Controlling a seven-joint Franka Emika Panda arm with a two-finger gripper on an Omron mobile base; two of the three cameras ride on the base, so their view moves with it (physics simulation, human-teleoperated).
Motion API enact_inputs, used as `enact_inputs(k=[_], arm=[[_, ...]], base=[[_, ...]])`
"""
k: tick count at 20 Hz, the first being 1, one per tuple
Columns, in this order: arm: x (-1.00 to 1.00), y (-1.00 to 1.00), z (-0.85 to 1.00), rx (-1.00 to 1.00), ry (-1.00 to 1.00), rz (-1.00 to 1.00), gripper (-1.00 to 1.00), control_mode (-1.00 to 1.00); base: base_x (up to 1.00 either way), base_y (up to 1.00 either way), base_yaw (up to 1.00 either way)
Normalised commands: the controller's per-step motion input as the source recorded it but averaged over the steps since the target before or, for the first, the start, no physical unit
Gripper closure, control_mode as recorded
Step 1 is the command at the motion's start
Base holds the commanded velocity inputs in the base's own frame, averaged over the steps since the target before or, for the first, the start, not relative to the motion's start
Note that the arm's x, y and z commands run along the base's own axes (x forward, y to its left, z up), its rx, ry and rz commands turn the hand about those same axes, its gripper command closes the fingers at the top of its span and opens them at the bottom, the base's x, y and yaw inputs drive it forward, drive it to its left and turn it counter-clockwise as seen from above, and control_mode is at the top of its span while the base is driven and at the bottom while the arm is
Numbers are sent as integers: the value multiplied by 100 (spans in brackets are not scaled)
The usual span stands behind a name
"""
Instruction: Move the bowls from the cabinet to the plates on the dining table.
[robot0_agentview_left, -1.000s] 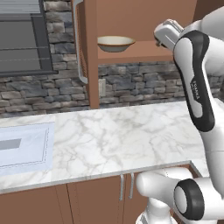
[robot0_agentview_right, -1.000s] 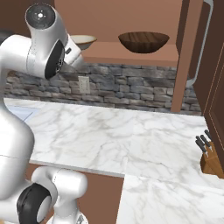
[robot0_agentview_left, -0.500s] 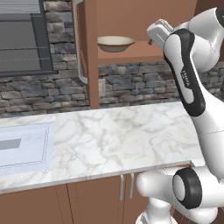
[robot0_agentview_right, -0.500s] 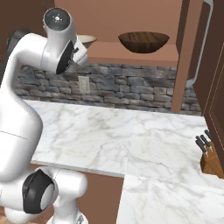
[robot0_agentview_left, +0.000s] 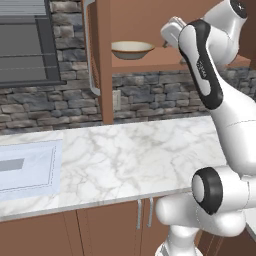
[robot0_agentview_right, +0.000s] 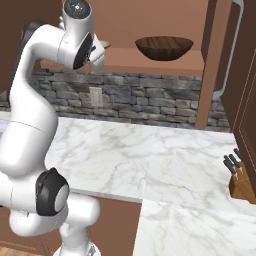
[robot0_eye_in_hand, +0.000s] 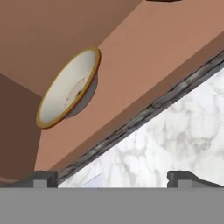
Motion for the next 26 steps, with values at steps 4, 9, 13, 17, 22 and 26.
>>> enact_inputs(k=[4, 9, 13, 17, 22, 26], arm=[[39, 0, -21, 0, 0, 0, -100, -100], [51, 0, -10, 0, 0, 0, -100, -100], [56, 0, -1, 1, 0, 0, -100, -100], [44, 7, -1, 2, 0, 0, -100, -100], [48, 8, 0, 1, 0, 0, -100, -100], [60, 3, 0, 0, 2, 0, -100, -100]], base=[[0, 0, 0], [0, 0, 0], [0, 0, 0], [0, 0, 0], [0, 0, 0], [0, 0, 0]])
